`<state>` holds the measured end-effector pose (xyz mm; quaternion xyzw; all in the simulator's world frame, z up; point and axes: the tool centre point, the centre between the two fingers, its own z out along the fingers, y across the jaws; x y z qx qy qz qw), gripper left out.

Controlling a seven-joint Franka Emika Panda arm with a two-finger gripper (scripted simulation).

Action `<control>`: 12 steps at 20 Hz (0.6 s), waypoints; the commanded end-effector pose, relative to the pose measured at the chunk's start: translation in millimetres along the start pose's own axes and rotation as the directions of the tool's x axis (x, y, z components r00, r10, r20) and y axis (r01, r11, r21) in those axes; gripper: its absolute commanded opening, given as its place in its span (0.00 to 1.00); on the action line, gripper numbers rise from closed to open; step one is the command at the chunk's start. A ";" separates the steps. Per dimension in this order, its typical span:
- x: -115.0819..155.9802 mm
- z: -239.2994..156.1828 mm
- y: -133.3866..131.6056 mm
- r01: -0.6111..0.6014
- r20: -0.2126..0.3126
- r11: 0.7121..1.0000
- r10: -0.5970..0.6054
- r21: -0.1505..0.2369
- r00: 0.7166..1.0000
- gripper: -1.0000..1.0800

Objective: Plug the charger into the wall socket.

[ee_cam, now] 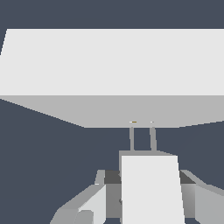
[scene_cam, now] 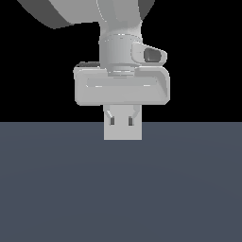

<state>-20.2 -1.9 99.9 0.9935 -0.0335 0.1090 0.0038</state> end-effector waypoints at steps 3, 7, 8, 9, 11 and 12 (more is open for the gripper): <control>14.4 3.0 0.0 0.000 0.000 1.000 0.000 0.000 1.000 0.00; 20.2 4.5 0.3 -0.001 0.000 1.000 0.001 0.000 1.000 0.00; 20.7 4.6 0.2 -0.001 0.000 1.000 0.001 0.000 1.000 0.00; 20.9 4.6 0.2 -0.001 0.000 1.000 0.001 0.000 1.000 0.00; 20.3 4.5 0.1 -0.001 0.000 1.000 0.001 0.000 1.000 0.00; 20.1 4.4 0.1 -0.001 0.000 1.000 0.001 0.000 1.000 0.00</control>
